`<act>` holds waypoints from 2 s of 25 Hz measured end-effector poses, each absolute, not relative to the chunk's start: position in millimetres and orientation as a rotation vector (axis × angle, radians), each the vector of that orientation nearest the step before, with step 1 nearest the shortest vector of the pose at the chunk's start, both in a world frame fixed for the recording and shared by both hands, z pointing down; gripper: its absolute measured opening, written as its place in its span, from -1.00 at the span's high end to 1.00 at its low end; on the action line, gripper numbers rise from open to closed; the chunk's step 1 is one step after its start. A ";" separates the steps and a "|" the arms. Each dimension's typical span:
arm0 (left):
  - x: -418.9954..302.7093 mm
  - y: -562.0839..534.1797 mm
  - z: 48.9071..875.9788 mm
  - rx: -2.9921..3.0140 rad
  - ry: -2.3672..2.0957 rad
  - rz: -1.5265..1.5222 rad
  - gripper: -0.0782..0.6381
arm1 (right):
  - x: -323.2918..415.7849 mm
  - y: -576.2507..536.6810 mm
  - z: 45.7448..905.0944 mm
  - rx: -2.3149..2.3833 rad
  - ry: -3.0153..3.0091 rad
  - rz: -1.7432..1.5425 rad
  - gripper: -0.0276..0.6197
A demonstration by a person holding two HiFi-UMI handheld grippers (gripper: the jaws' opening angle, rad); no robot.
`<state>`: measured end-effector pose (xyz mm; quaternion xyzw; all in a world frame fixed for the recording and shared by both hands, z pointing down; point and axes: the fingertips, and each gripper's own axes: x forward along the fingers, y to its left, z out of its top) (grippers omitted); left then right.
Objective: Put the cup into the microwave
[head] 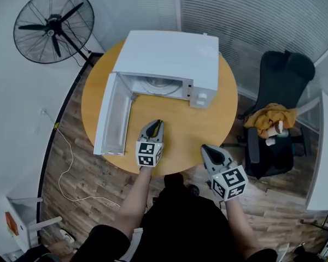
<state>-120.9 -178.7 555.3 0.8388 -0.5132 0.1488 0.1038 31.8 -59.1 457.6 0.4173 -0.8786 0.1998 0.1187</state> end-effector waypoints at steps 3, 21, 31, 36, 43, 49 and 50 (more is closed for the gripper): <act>-112.5 -148.0 546.3 2.469 -1.533 0.444 0.73 | 37.2 -38.8 452.3 1.192 -2.589 0.575 0.89; -65.7 25.2 406.1 2.543 -1.626 0.174 0.79 | 33.6 42.7 401.8 0.965 -2.790 0.373 0.89; -53.9 66.0 363.2 2.582 -1.573 0.088 0.79 | 13.0 57.4 387.5 0.936 -2.838 0.335 0.89; -65.5 76.9 355.3 2.591 -1.569 0.082 0.79 | 1.2 66.5 384.4 0.929 -2.837 0.332 0.89; -79.1 84.3 354.3 2.584 -1.555 0.067 0.79 | -10.3 73.7 382.6 0.920 -2.825 0.322 0.89; -76.1 89.7 356.0 2.608 -1.536 0.079 0.79 | -11.8 78.8 382.7 0.926 -2.826 0.315 0.89; -76.4 89.7 356.2 2.609 -1.535 0.080 0.79 | -12.3 79.1 383.0 0.925 -2.826 0.316 0.89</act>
